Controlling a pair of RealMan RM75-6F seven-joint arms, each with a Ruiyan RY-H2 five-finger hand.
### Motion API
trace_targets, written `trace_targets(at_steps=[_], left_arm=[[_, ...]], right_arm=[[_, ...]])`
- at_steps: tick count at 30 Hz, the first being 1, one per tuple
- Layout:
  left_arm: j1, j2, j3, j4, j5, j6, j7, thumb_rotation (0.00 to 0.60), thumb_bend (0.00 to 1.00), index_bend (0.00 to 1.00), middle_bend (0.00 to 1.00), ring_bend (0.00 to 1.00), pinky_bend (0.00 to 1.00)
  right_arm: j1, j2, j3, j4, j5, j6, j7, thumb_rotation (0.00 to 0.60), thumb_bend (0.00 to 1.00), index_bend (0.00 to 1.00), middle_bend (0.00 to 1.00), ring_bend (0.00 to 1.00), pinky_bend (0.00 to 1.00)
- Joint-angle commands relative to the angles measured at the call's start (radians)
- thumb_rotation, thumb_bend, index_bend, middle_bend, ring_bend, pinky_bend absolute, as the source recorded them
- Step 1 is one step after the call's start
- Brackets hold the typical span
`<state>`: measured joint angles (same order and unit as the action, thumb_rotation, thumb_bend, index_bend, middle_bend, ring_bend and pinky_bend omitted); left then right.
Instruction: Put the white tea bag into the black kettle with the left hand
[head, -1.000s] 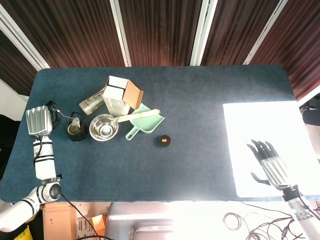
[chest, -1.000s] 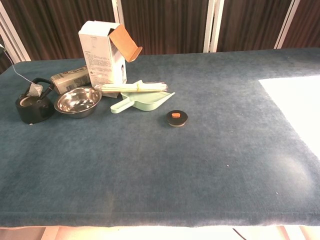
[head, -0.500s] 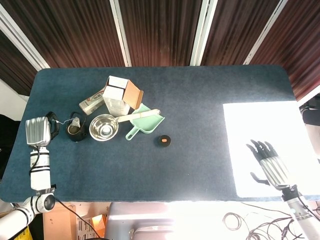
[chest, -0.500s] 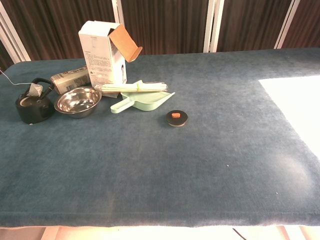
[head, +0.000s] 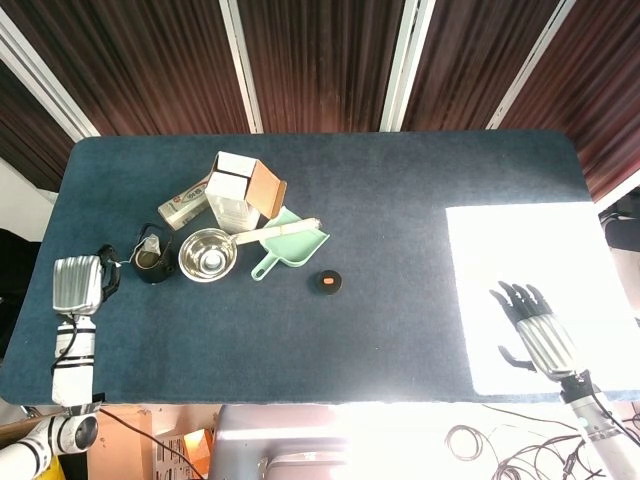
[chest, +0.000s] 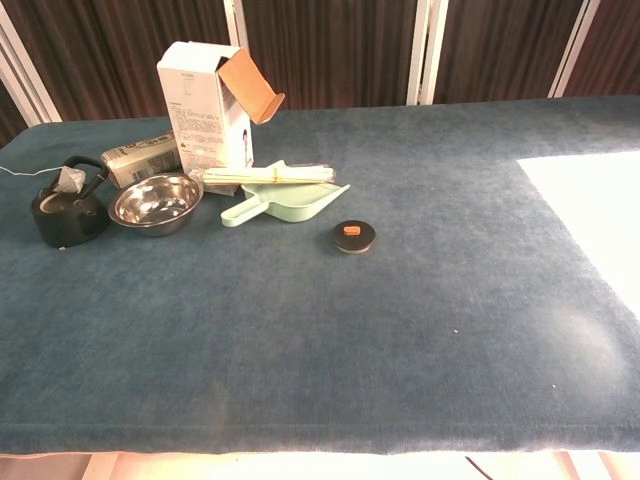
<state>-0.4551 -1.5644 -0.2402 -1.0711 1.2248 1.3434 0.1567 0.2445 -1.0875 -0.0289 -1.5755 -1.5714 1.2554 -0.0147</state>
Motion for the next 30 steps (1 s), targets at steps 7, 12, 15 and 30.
trace_targets(at_steps=[7,12,15,30], left_arm=[[0.031,0.019,0.031,-0.029,0.031,0.016,-0.002,0.600,0.48,0.74,1.00,1.00,1.00],[0.044,0.022,0.049,-0.045,0.055,0.028,0.006,0.600,0.48,0.74,1.00,1.00,1.00],[0.049,0.024,0.054,-0.054,0.064,0.032,0.013,0.600,0.48,0.75,1.00,1.00,1.00],[0.090,0.044,0.101,-0.111,0.091,0.025,0.040,0.600,0.48,0.75,1.00,1.00,1.00]], right_arm=[[0.000,-0.002,0.000,-0.005,-0.001,-0.001,-0.009,0.600,0.26,0.00,0.00,0.00,0.00],[0.001,-0.005,-0.001,-0.007,0.000,-0.005,-0.018,0.600,0.26,0.00,0.00,0.00,0.00],[0.000,-0.004,-0.001,-0.010,0.000,-0.005,-0.020,0.600,0.26,0.00,0.00,0.00,0.00],[-0.002,-0.002,-0.001,-0.008,0.000,-0.001,-0.016,0.600,0.26,0.00,0.00,0.00,0.00]])
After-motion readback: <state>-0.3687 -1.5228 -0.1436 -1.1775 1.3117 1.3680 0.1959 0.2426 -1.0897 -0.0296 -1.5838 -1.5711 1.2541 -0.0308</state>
